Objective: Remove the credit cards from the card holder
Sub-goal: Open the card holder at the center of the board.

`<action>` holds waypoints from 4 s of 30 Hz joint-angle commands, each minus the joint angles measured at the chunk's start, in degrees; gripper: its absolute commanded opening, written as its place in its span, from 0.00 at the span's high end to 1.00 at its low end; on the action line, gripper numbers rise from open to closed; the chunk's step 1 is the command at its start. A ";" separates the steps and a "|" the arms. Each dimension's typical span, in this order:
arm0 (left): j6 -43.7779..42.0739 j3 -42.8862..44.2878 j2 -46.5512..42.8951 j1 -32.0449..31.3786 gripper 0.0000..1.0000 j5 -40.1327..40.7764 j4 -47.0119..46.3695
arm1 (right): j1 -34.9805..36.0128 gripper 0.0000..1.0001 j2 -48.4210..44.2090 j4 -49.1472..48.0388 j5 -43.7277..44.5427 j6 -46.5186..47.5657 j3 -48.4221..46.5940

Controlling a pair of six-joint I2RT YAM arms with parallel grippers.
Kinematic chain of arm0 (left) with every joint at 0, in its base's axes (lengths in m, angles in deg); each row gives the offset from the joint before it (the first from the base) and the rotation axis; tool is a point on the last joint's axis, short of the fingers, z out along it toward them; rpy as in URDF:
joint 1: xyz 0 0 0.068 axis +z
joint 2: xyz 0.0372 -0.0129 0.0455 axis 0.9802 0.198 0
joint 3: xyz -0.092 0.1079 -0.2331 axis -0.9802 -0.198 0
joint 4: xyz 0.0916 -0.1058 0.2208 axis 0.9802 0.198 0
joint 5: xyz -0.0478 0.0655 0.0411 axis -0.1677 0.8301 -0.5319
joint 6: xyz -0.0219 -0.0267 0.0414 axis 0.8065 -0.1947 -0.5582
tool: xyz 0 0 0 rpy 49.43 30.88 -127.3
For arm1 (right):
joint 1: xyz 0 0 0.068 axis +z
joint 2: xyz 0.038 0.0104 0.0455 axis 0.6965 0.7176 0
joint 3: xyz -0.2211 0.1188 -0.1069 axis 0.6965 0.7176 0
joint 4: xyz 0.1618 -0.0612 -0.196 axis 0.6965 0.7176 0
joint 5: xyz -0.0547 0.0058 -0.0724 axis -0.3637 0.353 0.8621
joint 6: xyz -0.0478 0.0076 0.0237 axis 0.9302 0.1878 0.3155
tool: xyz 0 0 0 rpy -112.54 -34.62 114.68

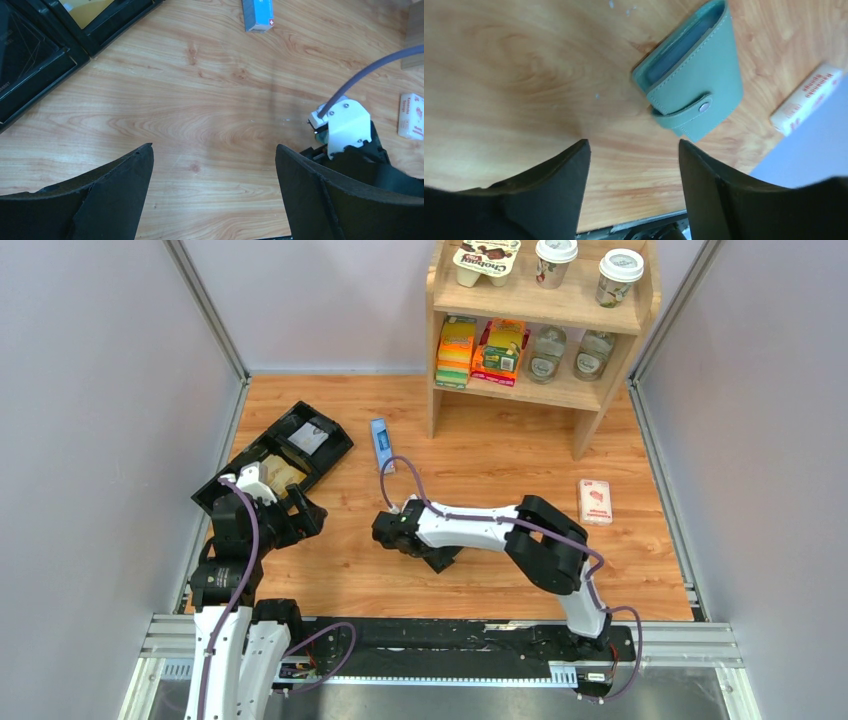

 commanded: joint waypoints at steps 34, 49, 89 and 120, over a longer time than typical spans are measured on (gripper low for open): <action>-2.15 -0.37 1.85 0.28 0.02 -5.61 -2.54 | -29.82 0.00 -29.77 -33.43 -57.23 0.72 26.96; -2.42 -0.55 4.22 0.20 0.03 -8.25 -2.80 | -35.86 0.00 -32.50 -29.64 -49.24 9.52 21.76; 16.66 14.56 42.95 -47.16 0.18 14.77 -13.71 | -37.45 0.53 -30.39 -61.36 -60.57 -4.98 43.47; 11.03 40.58 76.29 -58.86 0.28 27.87 -2.10 | -40.88 1.00 -18.79 -79.48 -68.40 -11.22 46.90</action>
